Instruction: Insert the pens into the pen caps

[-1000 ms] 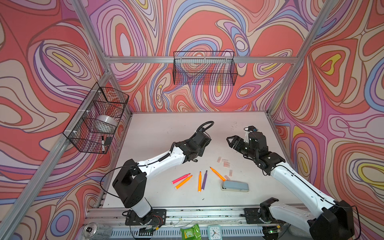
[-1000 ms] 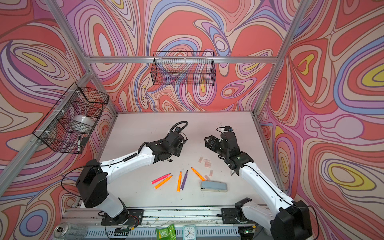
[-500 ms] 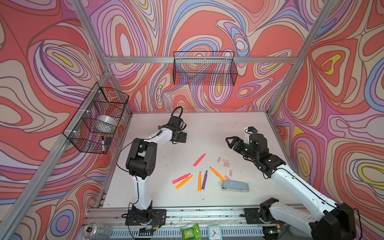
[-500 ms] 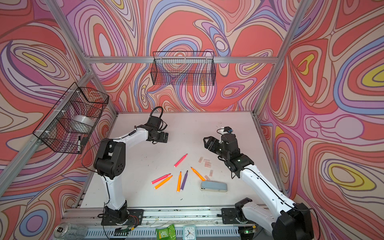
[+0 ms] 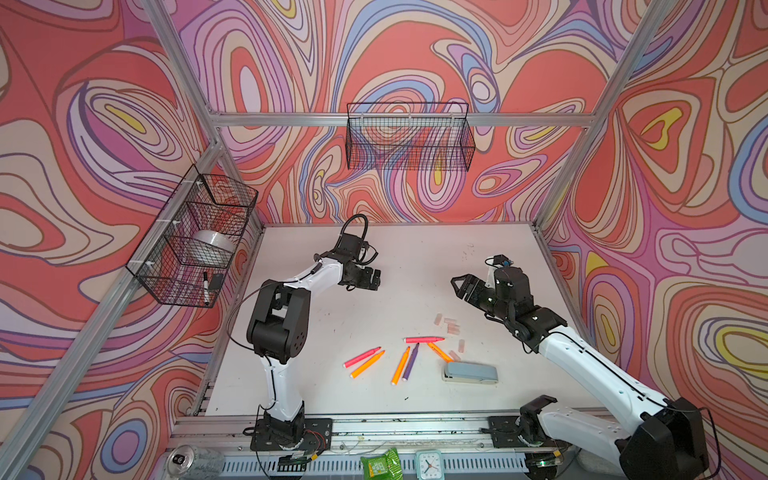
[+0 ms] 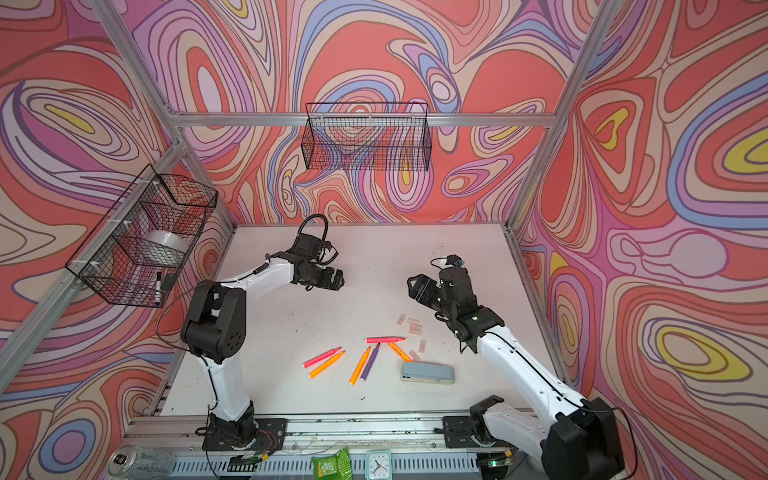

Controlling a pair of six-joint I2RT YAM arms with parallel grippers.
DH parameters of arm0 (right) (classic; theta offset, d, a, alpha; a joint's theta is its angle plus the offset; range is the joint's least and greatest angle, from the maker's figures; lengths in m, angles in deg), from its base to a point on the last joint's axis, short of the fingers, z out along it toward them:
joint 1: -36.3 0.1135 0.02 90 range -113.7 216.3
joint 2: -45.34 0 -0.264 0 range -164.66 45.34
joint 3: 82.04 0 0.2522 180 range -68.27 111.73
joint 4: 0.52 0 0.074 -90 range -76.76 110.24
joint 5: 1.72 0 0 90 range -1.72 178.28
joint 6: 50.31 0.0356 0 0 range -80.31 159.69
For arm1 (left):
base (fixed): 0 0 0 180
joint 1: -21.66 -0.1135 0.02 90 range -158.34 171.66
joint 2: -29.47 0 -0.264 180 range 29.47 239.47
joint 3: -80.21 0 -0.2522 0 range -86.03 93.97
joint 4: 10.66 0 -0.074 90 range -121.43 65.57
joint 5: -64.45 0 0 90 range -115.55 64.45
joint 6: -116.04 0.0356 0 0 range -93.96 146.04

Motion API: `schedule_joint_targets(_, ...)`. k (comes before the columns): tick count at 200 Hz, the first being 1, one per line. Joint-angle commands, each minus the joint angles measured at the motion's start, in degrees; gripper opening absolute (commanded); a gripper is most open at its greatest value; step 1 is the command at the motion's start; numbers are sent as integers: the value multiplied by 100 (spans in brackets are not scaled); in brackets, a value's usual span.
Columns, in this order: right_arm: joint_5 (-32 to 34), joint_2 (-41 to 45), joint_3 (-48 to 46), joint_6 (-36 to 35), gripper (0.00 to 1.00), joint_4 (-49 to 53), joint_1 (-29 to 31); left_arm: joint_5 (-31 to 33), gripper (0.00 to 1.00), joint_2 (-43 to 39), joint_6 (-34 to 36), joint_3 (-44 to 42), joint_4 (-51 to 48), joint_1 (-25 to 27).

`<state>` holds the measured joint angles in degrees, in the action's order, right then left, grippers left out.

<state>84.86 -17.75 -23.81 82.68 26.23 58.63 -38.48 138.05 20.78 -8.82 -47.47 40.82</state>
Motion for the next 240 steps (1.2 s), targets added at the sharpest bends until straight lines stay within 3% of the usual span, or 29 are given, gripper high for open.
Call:
schedule_joint_targets(1, 248, 13, 143, -35, 83, 173, 38, -421, 95, -732, 879, -499, 608, 486)
schedule_joint_targets(21, 342, 96, 103, -29, 84, 171, 43, -5, 94, -1315, 1465, -1212, 1070, 1109)
schedule_joint_targets(64, 365, 55, 82, -39, 84, 171, 43, 301, 94, -2652, 1785, -2254, 1065, 2095)
schedule_joint_targets(100, 366, 59, 71, -44, 84, 173, 44, 1059, 94, -2758, 1732, -2376, 527, 3046)
schedule_joint_targets(174, 775, 112, 45, 47, 85, 353, 35, 1048, 89, -1393, 1507, -1584, 270, 3256)
schedule_joint_targets(220, 947, 157, 36, 44, 85, 405, 30, 882, 79, -842, 1465, -1207, 262, 3358)
schedule_joint_targets(240, 953, 165, 41, 44, 85, 423, 35, 804, 70, -619, 1463, -1049, 188, 3359)
